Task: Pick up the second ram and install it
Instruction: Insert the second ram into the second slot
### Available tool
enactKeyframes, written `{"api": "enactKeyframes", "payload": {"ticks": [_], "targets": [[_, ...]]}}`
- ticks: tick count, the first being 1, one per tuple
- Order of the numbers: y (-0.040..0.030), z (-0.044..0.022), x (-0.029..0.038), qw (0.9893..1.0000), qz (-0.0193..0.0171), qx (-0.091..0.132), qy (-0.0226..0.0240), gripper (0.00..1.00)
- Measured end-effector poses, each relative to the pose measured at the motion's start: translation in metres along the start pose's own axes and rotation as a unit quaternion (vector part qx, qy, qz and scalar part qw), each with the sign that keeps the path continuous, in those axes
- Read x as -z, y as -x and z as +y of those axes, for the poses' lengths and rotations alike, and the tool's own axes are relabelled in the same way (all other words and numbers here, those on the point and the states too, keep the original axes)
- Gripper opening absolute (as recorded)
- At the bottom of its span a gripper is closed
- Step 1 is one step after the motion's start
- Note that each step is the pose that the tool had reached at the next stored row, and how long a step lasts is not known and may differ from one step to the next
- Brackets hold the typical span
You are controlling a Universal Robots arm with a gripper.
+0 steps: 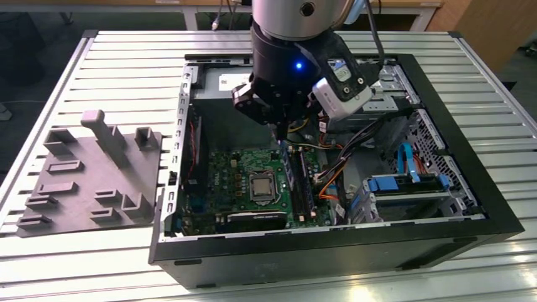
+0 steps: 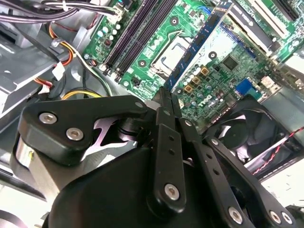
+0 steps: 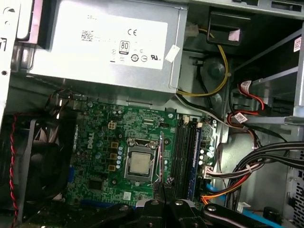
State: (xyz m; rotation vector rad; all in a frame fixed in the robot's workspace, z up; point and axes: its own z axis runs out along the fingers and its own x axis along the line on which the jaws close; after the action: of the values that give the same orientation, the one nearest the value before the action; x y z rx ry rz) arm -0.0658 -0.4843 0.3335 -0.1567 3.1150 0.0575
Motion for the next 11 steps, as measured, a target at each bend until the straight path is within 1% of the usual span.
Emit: {"api": "enactKeyframes", "payload": {"ticks": [4,8,11], "targets": [[-0.0001,-0.0001,-0.0014,0.9998,-0.0006,-0.018,-0.0005,0.12],[-0.0001,-0.0002,-0.0026,0.9994,-0.0012,-0.036,-0.0009,0.12],[-0.0001,-0.0002,-0.0029,0.9992,-0.0014,-0.041,-0.0011,0.12]]}}
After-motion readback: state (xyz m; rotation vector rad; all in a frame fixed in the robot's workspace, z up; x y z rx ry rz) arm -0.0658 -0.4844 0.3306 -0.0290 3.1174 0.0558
